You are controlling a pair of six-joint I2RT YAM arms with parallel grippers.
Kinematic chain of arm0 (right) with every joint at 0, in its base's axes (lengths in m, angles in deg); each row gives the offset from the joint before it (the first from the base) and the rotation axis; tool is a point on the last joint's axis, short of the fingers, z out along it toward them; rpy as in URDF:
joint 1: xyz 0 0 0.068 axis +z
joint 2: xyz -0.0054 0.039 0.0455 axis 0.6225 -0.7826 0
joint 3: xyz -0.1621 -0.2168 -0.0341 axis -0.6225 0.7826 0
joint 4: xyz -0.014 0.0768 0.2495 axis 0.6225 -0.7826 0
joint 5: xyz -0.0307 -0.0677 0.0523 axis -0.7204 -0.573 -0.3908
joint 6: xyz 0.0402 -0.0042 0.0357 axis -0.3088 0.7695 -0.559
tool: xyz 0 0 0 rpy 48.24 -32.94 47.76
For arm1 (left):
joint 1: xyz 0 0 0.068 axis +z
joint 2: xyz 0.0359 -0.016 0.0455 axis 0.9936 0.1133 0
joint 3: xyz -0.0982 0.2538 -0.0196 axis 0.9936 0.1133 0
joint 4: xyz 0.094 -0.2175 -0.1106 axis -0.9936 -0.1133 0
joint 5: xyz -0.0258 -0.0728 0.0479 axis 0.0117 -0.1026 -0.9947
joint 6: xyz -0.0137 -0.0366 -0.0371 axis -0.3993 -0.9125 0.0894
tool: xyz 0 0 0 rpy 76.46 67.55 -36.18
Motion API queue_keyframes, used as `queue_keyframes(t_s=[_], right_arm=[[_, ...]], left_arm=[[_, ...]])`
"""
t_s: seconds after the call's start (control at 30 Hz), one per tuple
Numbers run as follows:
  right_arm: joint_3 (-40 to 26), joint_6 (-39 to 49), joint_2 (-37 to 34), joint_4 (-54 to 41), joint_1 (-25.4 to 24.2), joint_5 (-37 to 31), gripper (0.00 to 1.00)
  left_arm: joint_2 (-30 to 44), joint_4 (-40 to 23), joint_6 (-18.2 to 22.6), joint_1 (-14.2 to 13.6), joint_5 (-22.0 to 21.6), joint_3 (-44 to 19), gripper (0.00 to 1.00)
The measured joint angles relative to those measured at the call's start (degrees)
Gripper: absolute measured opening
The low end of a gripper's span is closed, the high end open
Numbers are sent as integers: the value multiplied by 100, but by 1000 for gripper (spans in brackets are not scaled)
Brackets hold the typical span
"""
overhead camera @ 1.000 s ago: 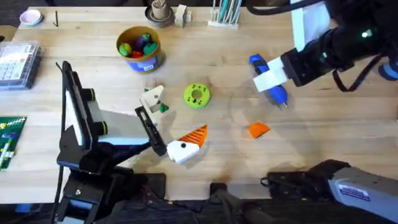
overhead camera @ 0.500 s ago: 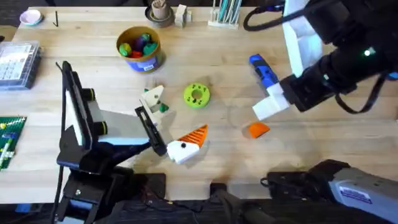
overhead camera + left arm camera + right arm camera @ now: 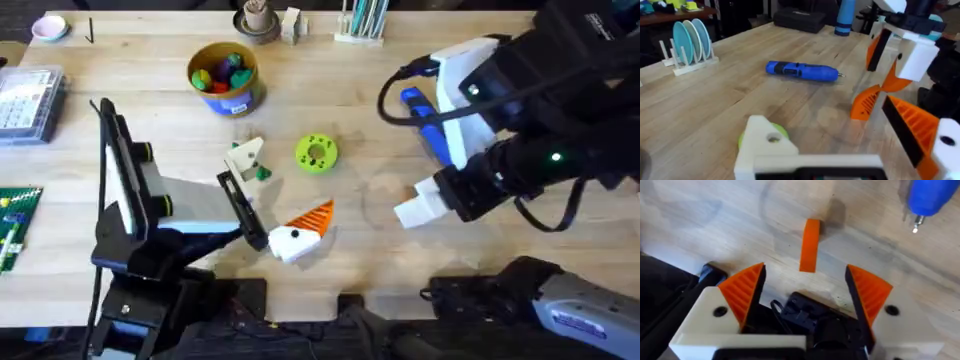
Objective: Pick up the gripper from the table and insert it into the empty holder that is missing its gripper. Then pick up a screw, insert it into the mounting hole, and use the screwdriver to tighten it. Finally, clean up the table by picking up the vegetable and placing it into the bucket.
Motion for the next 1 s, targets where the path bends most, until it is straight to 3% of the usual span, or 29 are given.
queue_keyframes(t_s=[0.23,0.77,0.9,1.0], right_arm=[[235,-531,-247,174,496,-200,994],[708,-915,-312,649,535,-310,982],[708,-956,-312,649,535,-311,867],[708,-961,-312,651,535,-310,664]], left_arm=[[0,0,-2,0,2,0,993],[0,0,0,0,2,0,993],[0,0,0,0,0,0,993],[0,0,0,0,0,0,993]])
